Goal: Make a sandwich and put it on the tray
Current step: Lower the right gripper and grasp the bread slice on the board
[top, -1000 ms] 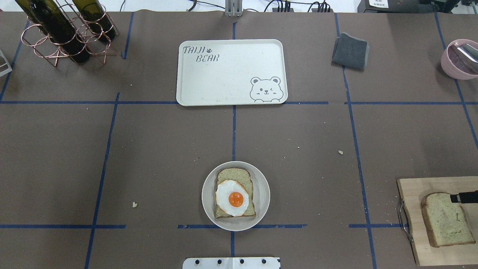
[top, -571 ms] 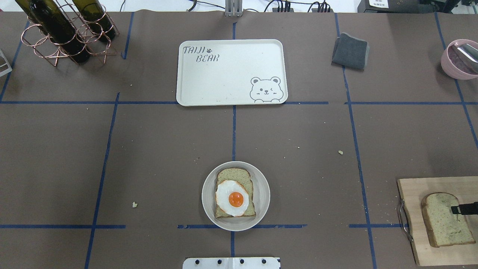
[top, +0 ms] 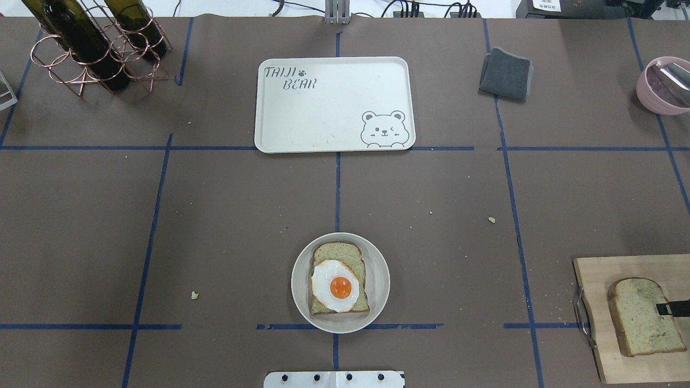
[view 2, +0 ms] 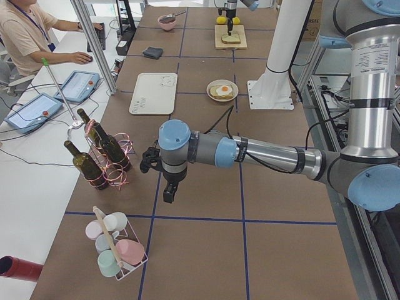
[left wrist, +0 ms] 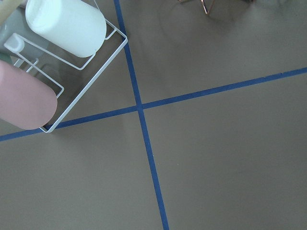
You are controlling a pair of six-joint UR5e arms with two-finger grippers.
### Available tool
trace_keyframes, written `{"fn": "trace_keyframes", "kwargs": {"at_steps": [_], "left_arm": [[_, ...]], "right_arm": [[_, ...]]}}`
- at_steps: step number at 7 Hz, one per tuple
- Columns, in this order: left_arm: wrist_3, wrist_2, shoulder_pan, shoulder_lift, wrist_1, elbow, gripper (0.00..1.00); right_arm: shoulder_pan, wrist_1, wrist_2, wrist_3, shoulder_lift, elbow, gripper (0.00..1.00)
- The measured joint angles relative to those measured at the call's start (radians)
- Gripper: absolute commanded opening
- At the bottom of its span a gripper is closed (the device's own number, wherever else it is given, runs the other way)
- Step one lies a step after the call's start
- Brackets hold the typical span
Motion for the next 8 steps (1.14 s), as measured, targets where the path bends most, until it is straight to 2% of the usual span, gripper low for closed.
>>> {"fn": "trace_keyframes", "kwargs": {"at_steps": [1,2,3,6,8], "left_arm": [[0.000,0.000,0.000,0.002,0.000,-0.001,1.00],[0.000,0.000,0.000,0.003,0.000,-0.002,1.00],[0.000,0.000,0.000,0.004,0.000,-0.002,1.00],[0.000,0.000,0.000,0.002,0.000,-0.002,1.00],[0.000,0.001,0.000,0.002,0.000,-0.008,1.00]], "right_arm": [[-0.004,0.001,0.000,0.000,0.006,0.000,0.53],[-0.008,0.001,0.000,0.000,0.010,0.000,0.17],[-0.010,0.001,0.000,0.000,0.011,0.000,0.00],[-0.016,0.015,0.002,-0.011,0.009,-0.001,0.00],[-0.015,0.095,0.023,-0.014,0.001,-0.002,0.00]]}}
